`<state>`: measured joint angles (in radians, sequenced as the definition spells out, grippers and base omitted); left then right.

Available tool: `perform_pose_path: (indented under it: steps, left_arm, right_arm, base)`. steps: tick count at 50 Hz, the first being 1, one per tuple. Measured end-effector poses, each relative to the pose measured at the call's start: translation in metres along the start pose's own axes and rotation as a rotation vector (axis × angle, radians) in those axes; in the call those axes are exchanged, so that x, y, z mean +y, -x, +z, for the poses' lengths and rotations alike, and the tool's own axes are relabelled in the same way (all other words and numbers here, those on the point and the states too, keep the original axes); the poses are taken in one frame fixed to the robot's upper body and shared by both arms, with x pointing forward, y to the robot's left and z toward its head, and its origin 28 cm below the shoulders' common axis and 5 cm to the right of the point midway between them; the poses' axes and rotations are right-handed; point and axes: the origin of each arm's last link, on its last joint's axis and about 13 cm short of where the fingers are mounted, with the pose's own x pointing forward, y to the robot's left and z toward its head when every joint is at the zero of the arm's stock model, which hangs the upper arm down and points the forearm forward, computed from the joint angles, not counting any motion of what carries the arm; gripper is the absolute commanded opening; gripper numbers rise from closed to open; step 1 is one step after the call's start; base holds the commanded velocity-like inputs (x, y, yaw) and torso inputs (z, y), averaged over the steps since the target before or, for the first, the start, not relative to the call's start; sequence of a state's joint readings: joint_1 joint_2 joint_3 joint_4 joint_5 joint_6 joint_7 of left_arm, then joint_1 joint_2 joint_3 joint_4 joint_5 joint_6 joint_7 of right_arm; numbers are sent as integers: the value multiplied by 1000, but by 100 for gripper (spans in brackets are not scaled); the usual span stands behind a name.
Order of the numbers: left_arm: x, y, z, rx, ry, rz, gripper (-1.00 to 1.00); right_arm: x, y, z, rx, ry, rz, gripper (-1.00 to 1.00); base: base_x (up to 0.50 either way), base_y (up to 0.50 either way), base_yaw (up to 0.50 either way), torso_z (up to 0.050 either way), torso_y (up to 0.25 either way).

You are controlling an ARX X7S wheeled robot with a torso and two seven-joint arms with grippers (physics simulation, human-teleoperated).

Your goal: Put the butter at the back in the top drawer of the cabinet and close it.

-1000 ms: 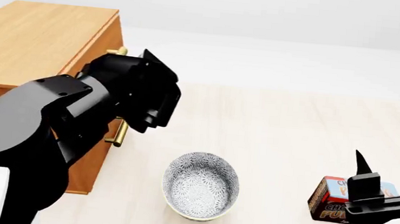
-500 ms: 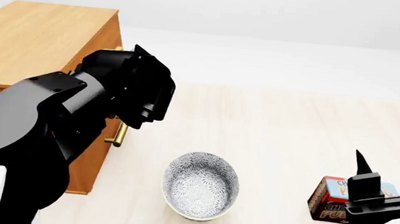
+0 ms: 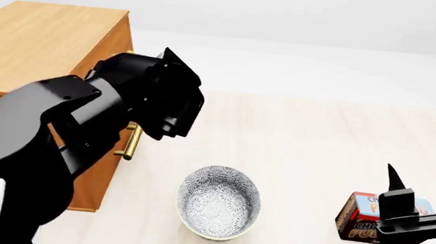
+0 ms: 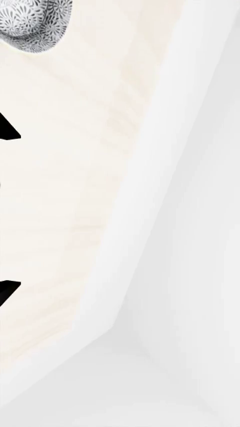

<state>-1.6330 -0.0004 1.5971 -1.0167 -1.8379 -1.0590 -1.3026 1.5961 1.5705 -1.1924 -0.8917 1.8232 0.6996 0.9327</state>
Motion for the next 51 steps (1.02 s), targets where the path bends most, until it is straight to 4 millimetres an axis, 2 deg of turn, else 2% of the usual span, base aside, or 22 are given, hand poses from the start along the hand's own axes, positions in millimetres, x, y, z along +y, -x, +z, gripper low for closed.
perform_pose_path:
  steps: [17,31,40,51]
  left_arm:
    - [0,30,6,-142,-21,-104,100]
    - [15,54,11,-283,13,-247,100]
    - [40,69,-4,-391,62,-372,100]
    - [77,83,-36,-529,148,-535,100]
  right_arm:
    - [0,1,1,-2,1,0,100]
    - [1,-1,-1,-1,-3,4,100]
    - [2,-3,-4,0,-11,11,100]
    - [6,-5,-8,-4,-18,28,100]
  base:
    - [0,0,0,0,0]
    - [0,0,0,0,0]
    - [0,0,0,0,0]
    - [0,0,0,0,0]
